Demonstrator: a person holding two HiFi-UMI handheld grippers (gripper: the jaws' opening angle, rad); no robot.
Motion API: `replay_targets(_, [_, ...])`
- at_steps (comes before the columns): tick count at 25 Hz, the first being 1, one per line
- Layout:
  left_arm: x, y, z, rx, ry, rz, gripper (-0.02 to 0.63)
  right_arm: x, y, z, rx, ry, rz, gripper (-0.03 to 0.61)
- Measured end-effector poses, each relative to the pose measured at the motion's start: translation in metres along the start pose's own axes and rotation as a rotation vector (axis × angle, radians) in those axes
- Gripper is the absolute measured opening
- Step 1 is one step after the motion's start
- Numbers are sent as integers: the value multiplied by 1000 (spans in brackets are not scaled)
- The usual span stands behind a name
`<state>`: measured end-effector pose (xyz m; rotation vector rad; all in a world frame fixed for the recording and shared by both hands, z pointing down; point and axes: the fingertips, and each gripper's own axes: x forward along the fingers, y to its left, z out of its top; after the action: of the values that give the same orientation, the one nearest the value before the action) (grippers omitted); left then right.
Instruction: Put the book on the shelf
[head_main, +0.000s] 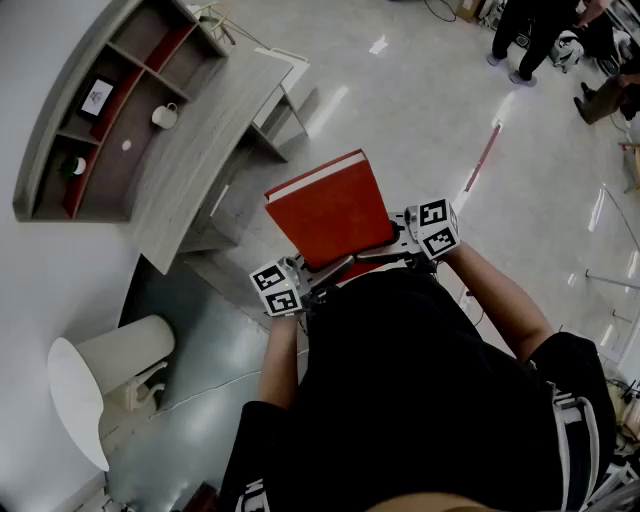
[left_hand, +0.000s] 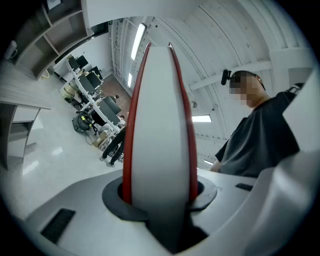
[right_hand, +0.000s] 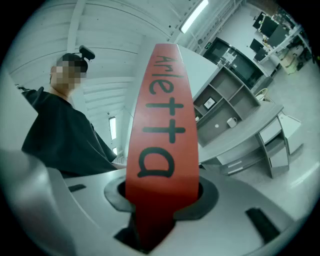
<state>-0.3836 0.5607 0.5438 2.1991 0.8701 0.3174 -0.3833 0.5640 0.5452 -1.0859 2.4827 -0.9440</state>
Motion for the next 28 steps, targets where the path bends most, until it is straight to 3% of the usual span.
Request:
replay_targets(15, [-3,-5,-24,-63,-10,84,160,1,7,-23,33,13,58,164])
replay_targets(23, [8,32,-2,-70,6,39,160,-9,-32,-4,52,-18,-46,164])
replay_targets(28, [15,66,27,-33,13,6,160,-12,-71,21,44,-25,-87,167])
